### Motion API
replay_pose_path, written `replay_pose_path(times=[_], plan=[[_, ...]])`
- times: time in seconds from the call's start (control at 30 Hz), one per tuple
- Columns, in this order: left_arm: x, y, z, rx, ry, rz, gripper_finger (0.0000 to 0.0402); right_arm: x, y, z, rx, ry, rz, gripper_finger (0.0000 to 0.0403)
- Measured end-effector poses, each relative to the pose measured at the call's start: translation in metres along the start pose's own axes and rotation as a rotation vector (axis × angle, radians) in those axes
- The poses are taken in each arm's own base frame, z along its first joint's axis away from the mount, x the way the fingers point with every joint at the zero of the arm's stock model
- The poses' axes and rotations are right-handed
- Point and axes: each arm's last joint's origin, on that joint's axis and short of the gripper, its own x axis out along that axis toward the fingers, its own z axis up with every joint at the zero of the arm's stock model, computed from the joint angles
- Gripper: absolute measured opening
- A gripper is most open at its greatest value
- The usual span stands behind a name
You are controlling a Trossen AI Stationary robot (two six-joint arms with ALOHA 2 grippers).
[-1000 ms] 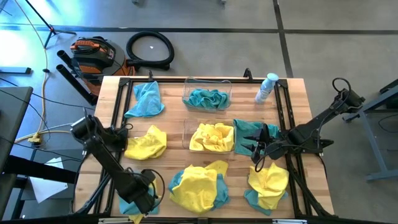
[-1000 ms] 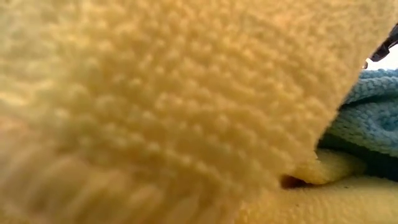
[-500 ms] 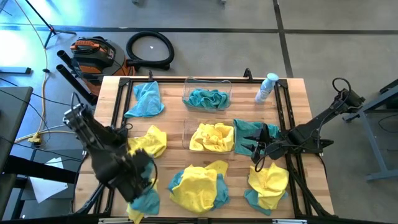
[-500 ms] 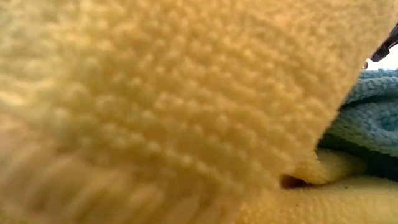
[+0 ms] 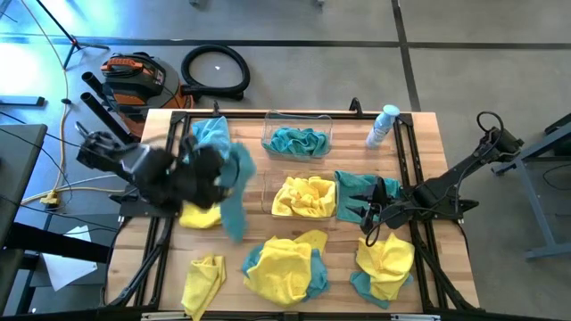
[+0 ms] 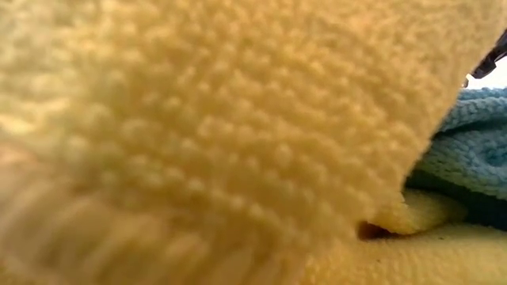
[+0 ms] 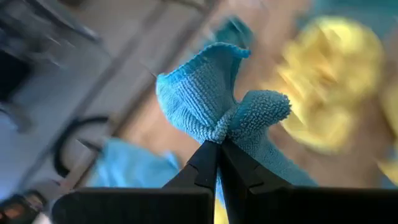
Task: Sort microfiber towel by color & place in baskets
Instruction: Put the blue towel into the top transparent bin
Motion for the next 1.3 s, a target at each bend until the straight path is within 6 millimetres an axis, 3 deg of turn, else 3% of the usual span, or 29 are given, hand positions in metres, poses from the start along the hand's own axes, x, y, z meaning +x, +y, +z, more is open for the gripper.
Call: replay_pose_path(times=[0.17, 0.47, 0.7, 0.87, 1.1, 1.3], plan=[[0.017, 0.032, 0.043, -0.026, -0.16, 0.1, 0.0, 0.0, -0.001, 0.0, -0.004, -0.008, -0.016, 0.0171], [0.058, 0.083, 0.12, -0.103, -0.52, 0.095, 0.0, 0.0, -0.001, 0.0, -0.006, -0.013, -0.025, 0.0171], [0.105, 0.102, 0.141, -0.165, -0.599, 0.008, 0.0, 0.0, -0.002, -0.001, -0.014, -0.006, -0.031, 0.0171], [0.148, 0.088, 0.139, -0.152, -0.469, -0.04, 0.0, 0.0, -0.002, -0.001, -0.017, -0.004, -0.035, 0.0171], [0.223, 0.045, 0.124, -0.023, -0.227, -0.072, 0.0, 0.0, -0.002, -0.002, -0.022, 0.0, -0.038, 0.0171], [0.286, 0.009, 0.104, -0.058, -0.065, -0.114, 0.0, 0.0, -0.003, -0.002, -0.023, 0.001, -0.039, 0.0171]])
